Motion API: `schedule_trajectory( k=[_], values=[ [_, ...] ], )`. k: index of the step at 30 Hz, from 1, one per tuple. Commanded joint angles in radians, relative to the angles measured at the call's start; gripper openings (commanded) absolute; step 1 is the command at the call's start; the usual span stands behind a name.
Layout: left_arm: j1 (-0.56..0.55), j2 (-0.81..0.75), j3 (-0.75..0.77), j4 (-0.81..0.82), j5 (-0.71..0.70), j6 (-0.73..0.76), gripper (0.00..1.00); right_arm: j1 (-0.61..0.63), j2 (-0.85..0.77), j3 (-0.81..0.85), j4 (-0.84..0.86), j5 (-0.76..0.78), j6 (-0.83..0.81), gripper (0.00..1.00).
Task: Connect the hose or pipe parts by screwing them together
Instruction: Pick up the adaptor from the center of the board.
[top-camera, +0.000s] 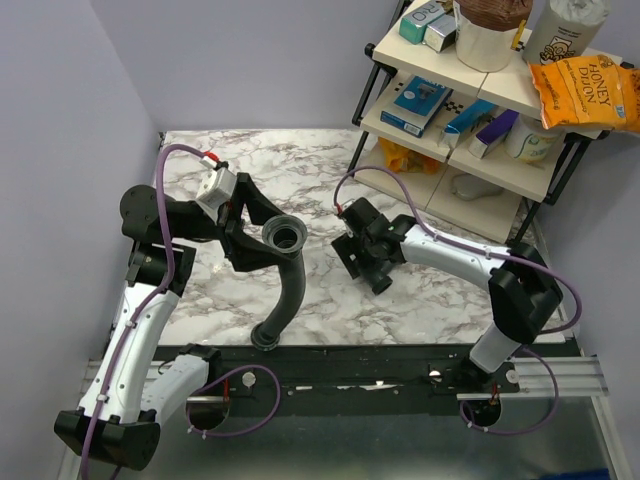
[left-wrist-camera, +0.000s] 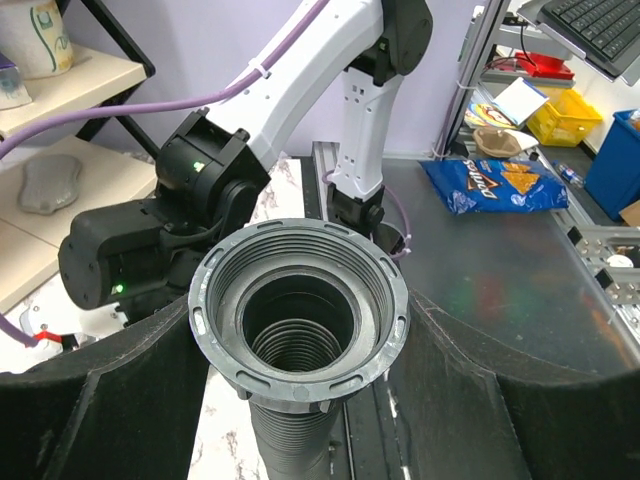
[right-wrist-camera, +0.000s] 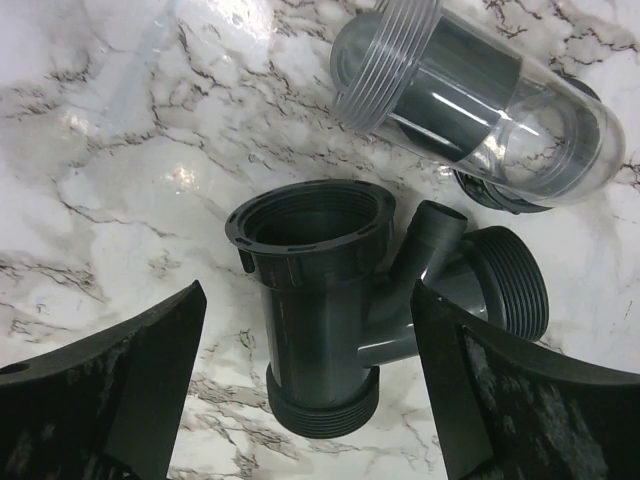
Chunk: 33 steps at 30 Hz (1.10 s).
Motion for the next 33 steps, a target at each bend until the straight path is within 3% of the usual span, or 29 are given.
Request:
schedule_trajectory(
  k=[1, 10, 19, 22, 23, 26, 33],
  values=[
    [0.0, -0.018, 0.026, -0.014, 0.027, -0.015, 0.0, 0.017, 0.034, 0.036, -0.064, -0.002, -0.033, 0.9],
    [0.0, -0.024, 0.024, -0.004, 0.026, -0.039, 0.0, 0.045, 0.123, 0.044, -0.049, 0.015, -0.042, 0.82],
    [0.0, -0.035, 0.021, 0.004, 0.027, -0.047, 0.0, 0.053, 0.192, 0.036, -0.018, 0.056, -0.021, 0.63],
    [0.0, -0.036, 0.021, 0.005, 0.03, -0.053, 0.0, 0.054, 0.188, 0.022, 0.005, 0.068, 0.005, 0.4],
    [0.0, -0.038, 0.02, 0.007, 0.03, -0.055, 0.0, 0.053, 0.171, 0.022, 0.007, 0.07, 0.011, 0.24],
    [0.0, -0.042, 0.012, 0.005, 0.029, -0.055, 0.0, 0.054, 0.088, 0.039, 0.011, 0.064, 0.037, 0.06],
    [0.0, -0.059, -0.014, 0.007, 0.021, -0.038, 0.0, 0.054, -0.162, 0.14, 0.037, 0.074, 0.05, 0.01]
  ],
)
